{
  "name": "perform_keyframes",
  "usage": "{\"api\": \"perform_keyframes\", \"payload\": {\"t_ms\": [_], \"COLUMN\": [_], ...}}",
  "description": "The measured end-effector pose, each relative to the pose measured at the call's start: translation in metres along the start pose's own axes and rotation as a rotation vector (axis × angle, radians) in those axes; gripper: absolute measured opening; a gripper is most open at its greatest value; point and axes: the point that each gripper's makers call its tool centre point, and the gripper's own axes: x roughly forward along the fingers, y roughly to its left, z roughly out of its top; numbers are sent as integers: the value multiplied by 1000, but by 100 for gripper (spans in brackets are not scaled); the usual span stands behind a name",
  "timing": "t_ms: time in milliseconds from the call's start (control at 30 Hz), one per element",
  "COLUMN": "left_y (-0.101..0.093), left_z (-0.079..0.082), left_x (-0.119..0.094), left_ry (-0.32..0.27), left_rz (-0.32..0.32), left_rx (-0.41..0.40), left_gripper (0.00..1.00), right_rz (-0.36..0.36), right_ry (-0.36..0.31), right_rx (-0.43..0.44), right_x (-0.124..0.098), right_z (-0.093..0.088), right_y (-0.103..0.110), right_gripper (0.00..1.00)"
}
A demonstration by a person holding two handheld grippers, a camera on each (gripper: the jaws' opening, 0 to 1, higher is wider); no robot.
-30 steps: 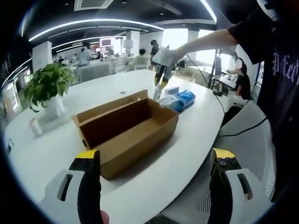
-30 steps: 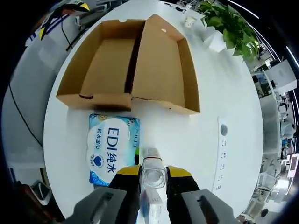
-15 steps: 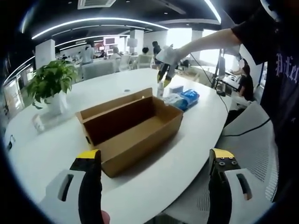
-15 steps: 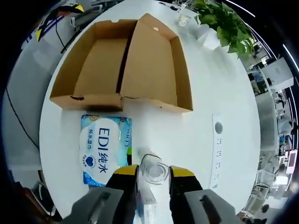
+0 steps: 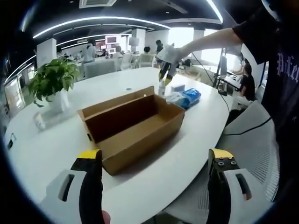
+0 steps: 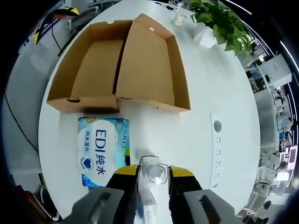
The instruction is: Operate the shoe box by opening the lid, removing the specified soft item, and placing it in the target area until the item is outside and the box remains undamaged.
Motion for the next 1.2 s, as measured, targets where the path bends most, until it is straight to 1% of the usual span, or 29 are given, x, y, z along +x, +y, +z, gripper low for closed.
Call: {"api": "perform_keyframes", "payload": {"t_ms": [300,467,533,633,833,1000,1200], "left_y": [0,0,0,0,1,5,15], "left_z": [-2,-4,-4,-5,-6,-7,-8], "left_x": [1,1,2,3,3,1,3], "left_ry": [10,14,16,17,20,20,30], "left_rz": [0,1,2,1,8,22,50], "left_rx": [0,-1,-3,-2,-6,-17,-32], "left_gripper": [93,93,93,92,92,90,86], "right_rz": [17,45,40,44,28,32,25], "right_ry": [-12,-21,-13,-15,-8,-6,-12], "right_rx": [10,44,30,39,43,47,52], "right_x": [0,-1,-1,-1,1,2,2], "right_z": [1,2,0,1,1,1,3], "right_y": [0,4,4,5,1,2,1], "right_gripper": [18,16,16,16,18,18,23]}}
